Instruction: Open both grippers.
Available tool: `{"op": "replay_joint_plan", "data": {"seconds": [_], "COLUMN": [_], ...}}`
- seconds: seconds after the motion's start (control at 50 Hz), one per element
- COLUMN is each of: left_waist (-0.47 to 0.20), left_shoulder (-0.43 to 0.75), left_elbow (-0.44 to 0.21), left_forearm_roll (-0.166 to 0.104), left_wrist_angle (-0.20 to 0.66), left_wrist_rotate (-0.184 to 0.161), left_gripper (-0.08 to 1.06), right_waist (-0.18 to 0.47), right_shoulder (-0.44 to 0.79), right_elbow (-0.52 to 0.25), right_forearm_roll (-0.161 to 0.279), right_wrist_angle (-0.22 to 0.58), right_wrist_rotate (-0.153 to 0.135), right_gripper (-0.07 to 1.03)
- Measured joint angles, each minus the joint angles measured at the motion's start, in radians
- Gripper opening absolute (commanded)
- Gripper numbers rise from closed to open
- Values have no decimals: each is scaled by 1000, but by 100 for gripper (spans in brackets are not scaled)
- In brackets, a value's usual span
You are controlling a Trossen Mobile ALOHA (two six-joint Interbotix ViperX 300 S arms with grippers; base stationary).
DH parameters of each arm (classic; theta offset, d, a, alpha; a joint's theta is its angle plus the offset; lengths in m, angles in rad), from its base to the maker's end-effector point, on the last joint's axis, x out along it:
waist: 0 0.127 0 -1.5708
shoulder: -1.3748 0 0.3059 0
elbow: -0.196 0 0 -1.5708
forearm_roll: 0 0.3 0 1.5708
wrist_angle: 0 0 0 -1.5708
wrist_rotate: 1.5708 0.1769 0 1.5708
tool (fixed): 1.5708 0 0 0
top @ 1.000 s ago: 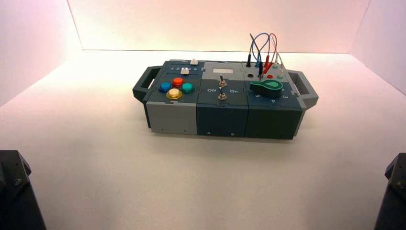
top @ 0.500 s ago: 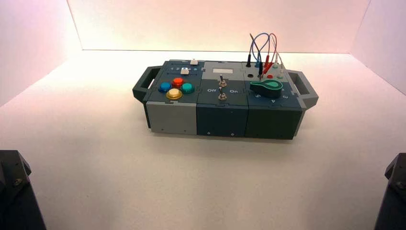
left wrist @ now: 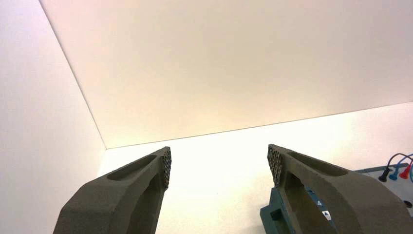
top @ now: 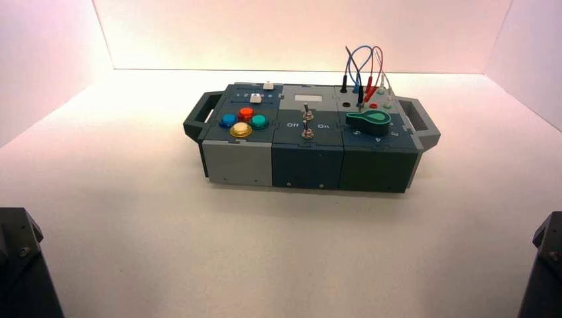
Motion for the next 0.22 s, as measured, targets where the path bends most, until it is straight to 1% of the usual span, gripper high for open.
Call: {"op": "replay_joint_plan", "data": {"seconds": [0.22], "left_waist": [0], "left_shoulder": [2], "left_elbow": [2], "left_forearm_roll": [0], "left_wrist_angle": [2], "left_wrist_rotate": [5], "left_gripper": [102], "right_waist": [-2], "right_shoulder": [0], "right_elbow": [0], "right_forearm_roll": [2], "right_wrist_angle": [0], "right_wrist_rotate": [0], "right_gripper": [99]}}
